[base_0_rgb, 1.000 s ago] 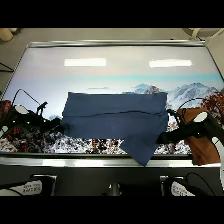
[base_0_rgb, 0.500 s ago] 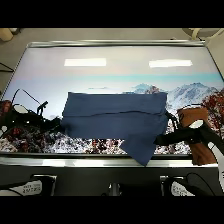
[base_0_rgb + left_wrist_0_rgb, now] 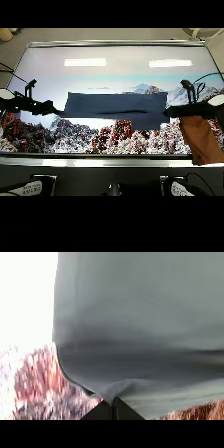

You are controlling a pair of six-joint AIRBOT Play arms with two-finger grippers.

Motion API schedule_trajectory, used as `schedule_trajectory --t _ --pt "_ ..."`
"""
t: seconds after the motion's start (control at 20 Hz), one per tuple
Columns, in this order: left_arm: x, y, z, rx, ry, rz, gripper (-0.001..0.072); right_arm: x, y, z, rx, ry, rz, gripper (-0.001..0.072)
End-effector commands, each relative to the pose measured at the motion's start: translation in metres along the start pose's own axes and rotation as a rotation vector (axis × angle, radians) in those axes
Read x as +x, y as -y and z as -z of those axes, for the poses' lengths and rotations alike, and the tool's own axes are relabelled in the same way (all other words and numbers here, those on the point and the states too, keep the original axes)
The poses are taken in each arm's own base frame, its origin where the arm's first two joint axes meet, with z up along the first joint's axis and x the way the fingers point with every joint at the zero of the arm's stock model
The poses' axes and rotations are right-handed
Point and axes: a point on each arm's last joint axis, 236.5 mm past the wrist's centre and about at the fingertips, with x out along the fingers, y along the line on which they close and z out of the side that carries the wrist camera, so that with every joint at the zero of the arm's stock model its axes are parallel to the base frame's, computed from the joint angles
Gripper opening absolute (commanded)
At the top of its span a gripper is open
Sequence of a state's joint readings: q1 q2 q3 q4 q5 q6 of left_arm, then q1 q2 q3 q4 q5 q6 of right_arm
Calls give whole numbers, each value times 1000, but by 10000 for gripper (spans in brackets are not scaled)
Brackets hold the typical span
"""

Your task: Fold the shirts.

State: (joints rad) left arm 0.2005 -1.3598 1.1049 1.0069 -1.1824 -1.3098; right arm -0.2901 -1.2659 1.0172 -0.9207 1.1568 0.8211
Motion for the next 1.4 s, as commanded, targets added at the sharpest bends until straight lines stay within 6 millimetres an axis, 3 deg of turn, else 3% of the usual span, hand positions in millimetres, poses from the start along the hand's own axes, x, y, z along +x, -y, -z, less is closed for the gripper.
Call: schedule_trajectory --t 0.0,0.15,0.3,0.45,0.6,0.65,0.7,0.75,0.8,0.85,0.95,1.05,1.15,1.35 --pt "-1 7 -57 -19 135 -2 20 0 32 -67 11 121 50 12" --pt "24 16 -101 -29 141 61 20 32 56 -103 73 184 14 12" --pt "49 12 -131 -83 128 86 20 70 75 -117 108 172 8 13" --pt "73 2 -128 -146 74 89 20 103 85 -115 131 158 17 14" --pt "85 -4 -121 -209 34 89 30 112 89 -113 149 153 23 16" --pt "85 -3 -115 -226 9 92 70 111 89 -112 154 151 20 38" --pt "84 -2 -109 -226 -18 96 144 108 88 -111 156 147 13 179" --pt "82 -2 -102 -228 -49 100 372 100 88 -111 152 140 4 405" --pt "77 -4 -95 -227 -86 100 484 91 90 -111 142 133 0 571" --pt "69 -9 -88 -221 -123 87 485 78 96 -111 132 127 10 639" --pt "47 -21 -80 -196 -161 42 482 55 121 -97 137 93 67 681" --pt "20 -27 -86 -131 -115 -30 479 47 137 -65 166 -4 80 710" --pt "-6 -19 -96 -67 -38 -77 474 55 136 -40 184 -93 38 714" --pt "-41 24 -105 30 63 -69 465 88 111 -26 214 -162 -78 715"
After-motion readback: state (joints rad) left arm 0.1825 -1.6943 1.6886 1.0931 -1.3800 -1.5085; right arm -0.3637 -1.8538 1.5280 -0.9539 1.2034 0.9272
